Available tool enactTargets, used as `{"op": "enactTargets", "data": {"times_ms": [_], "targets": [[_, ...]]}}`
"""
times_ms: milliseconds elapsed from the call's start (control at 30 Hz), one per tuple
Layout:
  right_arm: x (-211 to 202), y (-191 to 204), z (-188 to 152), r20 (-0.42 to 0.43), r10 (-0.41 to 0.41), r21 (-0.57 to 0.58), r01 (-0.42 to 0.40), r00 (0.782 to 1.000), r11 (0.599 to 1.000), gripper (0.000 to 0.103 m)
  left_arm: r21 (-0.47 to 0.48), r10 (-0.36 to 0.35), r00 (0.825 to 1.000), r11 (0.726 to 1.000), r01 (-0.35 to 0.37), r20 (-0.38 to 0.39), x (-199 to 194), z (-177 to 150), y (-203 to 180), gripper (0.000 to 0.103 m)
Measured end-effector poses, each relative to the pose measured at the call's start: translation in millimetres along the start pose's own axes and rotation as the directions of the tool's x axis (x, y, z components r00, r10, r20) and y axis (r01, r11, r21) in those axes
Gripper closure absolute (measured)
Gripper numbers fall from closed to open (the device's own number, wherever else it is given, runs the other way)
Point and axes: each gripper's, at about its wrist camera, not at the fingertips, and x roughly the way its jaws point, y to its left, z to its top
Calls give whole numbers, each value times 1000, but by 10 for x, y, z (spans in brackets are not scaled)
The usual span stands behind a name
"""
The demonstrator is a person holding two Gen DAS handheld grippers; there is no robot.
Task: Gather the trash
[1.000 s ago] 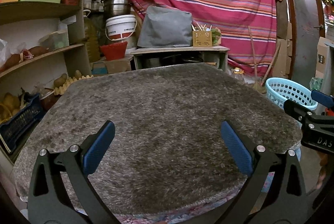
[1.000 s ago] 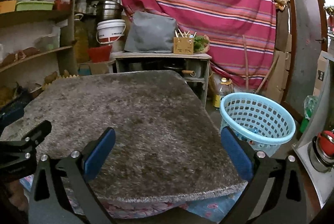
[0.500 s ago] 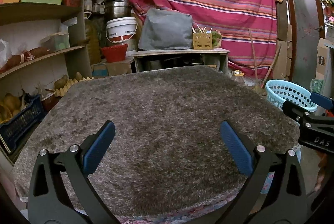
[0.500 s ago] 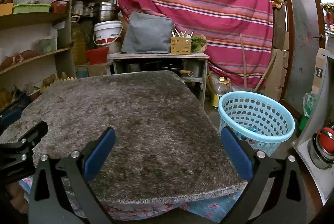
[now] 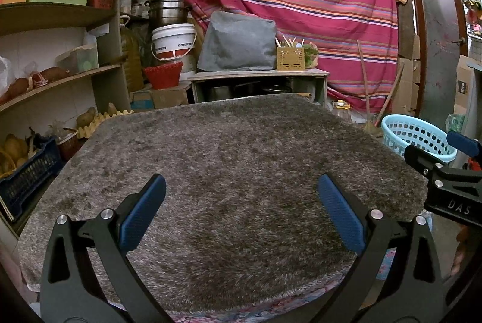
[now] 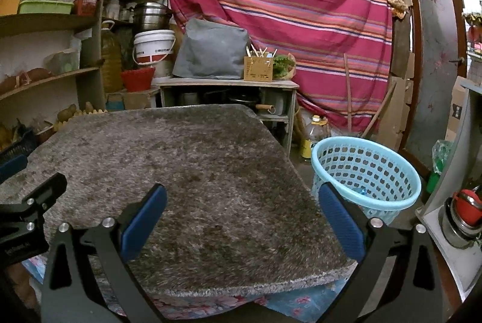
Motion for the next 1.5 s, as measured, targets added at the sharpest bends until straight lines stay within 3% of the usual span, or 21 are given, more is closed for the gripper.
{"op": "enactTargets", "data": {"times_ms": [1500], "targets": [[-11, -9, 29, 2, 0, 0, 0, 1000, 1000, 4, -7, -2, 1000, 1000, 3, 17, -20, 30, 20, 5]]}}
